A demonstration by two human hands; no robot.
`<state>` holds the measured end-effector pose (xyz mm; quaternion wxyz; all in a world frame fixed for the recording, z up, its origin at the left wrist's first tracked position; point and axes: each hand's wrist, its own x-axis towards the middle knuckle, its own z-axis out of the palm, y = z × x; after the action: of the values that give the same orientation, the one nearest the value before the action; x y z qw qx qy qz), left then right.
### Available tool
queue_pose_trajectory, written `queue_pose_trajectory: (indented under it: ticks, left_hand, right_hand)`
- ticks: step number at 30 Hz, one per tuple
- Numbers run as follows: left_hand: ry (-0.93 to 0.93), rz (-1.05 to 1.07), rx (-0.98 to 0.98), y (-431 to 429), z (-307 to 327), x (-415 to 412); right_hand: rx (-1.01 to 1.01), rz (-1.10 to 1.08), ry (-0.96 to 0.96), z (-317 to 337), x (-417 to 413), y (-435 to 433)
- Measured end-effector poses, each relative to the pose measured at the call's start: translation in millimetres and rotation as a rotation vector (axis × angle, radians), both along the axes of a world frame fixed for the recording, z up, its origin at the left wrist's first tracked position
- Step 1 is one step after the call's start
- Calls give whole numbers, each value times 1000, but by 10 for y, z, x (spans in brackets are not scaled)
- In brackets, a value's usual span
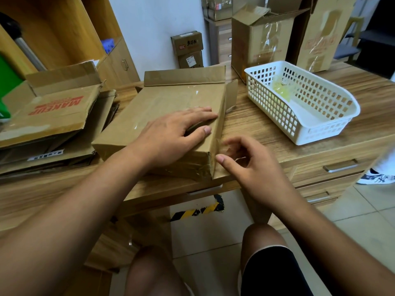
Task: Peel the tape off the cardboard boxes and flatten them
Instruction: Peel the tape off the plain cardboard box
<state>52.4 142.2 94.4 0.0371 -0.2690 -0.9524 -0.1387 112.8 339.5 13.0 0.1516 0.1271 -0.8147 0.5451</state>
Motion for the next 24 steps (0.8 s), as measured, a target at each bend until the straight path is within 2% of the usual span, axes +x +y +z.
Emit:
queue_pose_trajectory:
  ticks: [13,24]
  left_hand:
    - [-22,-6,14,-10,12,2]
    - [-18,0,-1,-2,13,-3]
  right_hand:
    - [23,-22,228,-234,378,45]
    - [-83,-98,85,-149,295,68]
